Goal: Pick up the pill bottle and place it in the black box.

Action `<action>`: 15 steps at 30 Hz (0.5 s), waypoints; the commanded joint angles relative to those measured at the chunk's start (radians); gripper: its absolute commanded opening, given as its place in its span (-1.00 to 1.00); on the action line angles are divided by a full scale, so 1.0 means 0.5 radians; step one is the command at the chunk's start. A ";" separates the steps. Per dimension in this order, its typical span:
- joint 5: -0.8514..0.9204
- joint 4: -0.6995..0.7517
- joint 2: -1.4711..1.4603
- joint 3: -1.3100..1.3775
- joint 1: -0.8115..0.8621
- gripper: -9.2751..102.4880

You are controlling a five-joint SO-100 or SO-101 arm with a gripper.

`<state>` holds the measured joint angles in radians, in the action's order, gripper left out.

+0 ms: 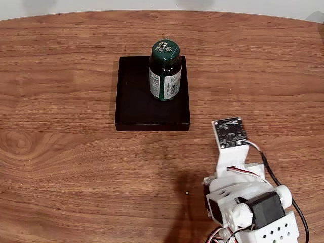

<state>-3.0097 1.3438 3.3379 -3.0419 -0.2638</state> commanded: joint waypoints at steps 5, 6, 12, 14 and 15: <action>-0.034 0.322 0.000 0.025 0.334 -0.83; 0.025 0.322 0.000 0.025 0.353 -0.83; 0.040 0.322 0.000 0.025 0.362 -0.83; 0.040 0.322 0.000 0.025 0.362 -0.83; 0.040 0.322 0.000 0.025 0.362 -0.83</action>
<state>-3.0158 1.3438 3.3379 -3.0419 -0.0905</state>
